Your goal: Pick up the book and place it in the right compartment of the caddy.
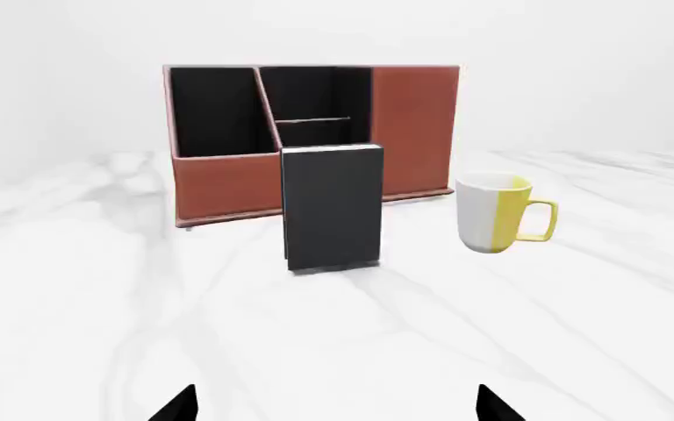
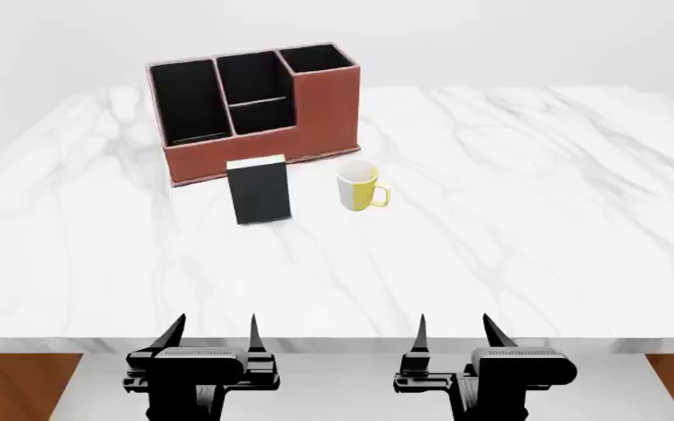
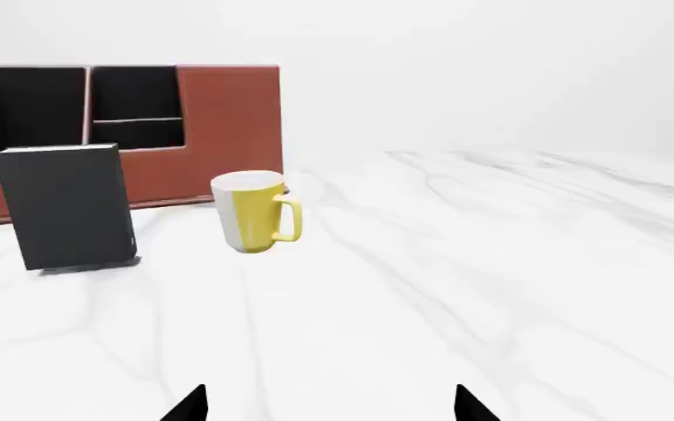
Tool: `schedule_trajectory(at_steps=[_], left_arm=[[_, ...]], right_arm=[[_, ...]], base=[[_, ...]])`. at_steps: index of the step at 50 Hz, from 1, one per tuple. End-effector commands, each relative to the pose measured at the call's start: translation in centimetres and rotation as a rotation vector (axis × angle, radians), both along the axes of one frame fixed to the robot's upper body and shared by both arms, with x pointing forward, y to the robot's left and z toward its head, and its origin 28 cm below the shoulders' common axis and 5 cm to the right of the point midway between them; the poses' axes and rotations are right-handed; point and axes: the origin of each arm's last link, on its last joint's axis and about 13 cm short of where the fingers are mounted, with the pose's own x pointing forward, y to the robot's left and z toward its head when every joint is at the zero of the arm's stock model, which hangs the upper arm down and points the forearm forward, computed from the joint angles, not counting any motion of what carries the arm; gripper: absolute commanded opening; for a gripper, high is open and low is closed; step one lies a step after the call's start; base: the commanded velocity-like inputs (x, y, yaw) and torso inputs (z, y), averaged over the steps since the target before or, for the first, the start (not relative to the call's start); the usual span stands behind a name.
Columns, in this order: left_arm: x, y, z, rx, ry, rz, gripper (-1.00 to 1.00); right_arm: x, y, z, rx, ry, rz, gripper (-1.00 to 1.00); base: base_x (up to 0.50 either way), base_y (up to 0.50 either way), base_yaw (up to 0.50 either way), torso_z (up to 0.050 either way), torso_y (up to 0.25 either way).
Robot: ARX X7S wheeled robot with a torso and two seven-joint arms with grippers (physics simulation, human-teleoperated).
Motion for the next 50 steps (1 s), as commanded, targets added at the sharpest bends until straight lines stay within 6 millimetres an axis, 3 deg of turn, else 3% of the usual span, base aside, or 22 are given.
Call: schedule_trajectory(at_steps=[1,5,23,32,34,37,38,39,40,41,43,45,46,50], left_arm=[[0.0,0.0,0.0,0.003,0.005,-0.007,1.0],[0.0,0.0,0.0,0.007,0.005,-0.002,1.0],[-0.1,0.0,-0.1,0.036,-0.004,-0.014,1.0],[0.1,0.0,0.3,0.03,0.002,-0.013,1.0],[0.3,-0.1,0.9,0.039,-0.001,-0.012,1.0],[1.0,-0.1,3.4,0.056,-0.012,-0.02,1.0],[2.0,0.0,6.1,0.052,-0.034,-0.01,1.0],[2.0,0.0,6.1,0.053,-0.027,-0.01,1.0],[3.5,0.3,10.9,0.041,-0.139,-0.006,1.0],[3.8,0.5,12.4,0.045,-0.102,0.003,1.0],[4.3,0.7,14.3,0.026,-0.087,0.001,1.0],[4.3,0.7,14.3,0.026,-0.087,0.001,1.0],[5.2,0.9,17.2,0.022,-0.126,0.01,1.0],[5.5,1.1,18.3,0.031,-0.154,0.026,1.0]], right_arm=[[-0.1,0.0,0.0,-0.013,-0.006,-0.006,1.0],[-0.2,0.0,0.4,0.058,-0.019,0.025,1.0],[0.0,0.0,-0.4,0.008,0.019,-0.008,1.0],[0.3,0.0,0.2,-0.003,0.033,-0.029,1.0],[0.6,-0.1,1.0,0.027,0.047,-0.013,1.0],[1.2,-0.3,3.5,0.022,0.042,0.02,1.0],[1.7,-0.6,6.2,-0.026,-0.003,0.046,1.0],[1.6,-0.6,6.3,-0.026,-0.003,0.046,1.0],[2.6,-1.0,10.8,-0.042,-0.104,0.085,1.0],[2.5,-1.1,12.5,-0.07,-0.088,0.094,1.0],[2.7,-1.2,14.4,-0.063,-0.074,0.11,1.0],[2.7,-1.2,14.5,-0.063,-0.074,0.11,1.0],[3.7,-1.5,17.5,-0.067,-0.1,0.113,1.0],[4.0,-1.8,18.4,-0.085,-0.057,0.097,1.0]], base=[[0.0,0.0,0.0,0.0,0.0],[0.0,0.0,0.0,0.0,0.0],[0.0,0.44,0.0,0.0,0.0],[0.0,0.26,0.0,0.0,0.0],[0.0,0.0,0.0,0.0,0.0],[0.0,0.0,0.0,0.0,0.0],[0.0,0.0,0.0,0.0,0.0],[0.0,0.0,0.0,0.0,0.0],[0.5,0.0,0.0,0.0,0.0],[0.5,0.0,0.0,0.0,0.0],[0.5,0.0,0.0,0.0,0.0],[0.5,0.0,0.0,0.0,0.0],[0.5,0.0,0.0,0.0,0.0],[0.5,0.0,0.0,0.0,0.0]])
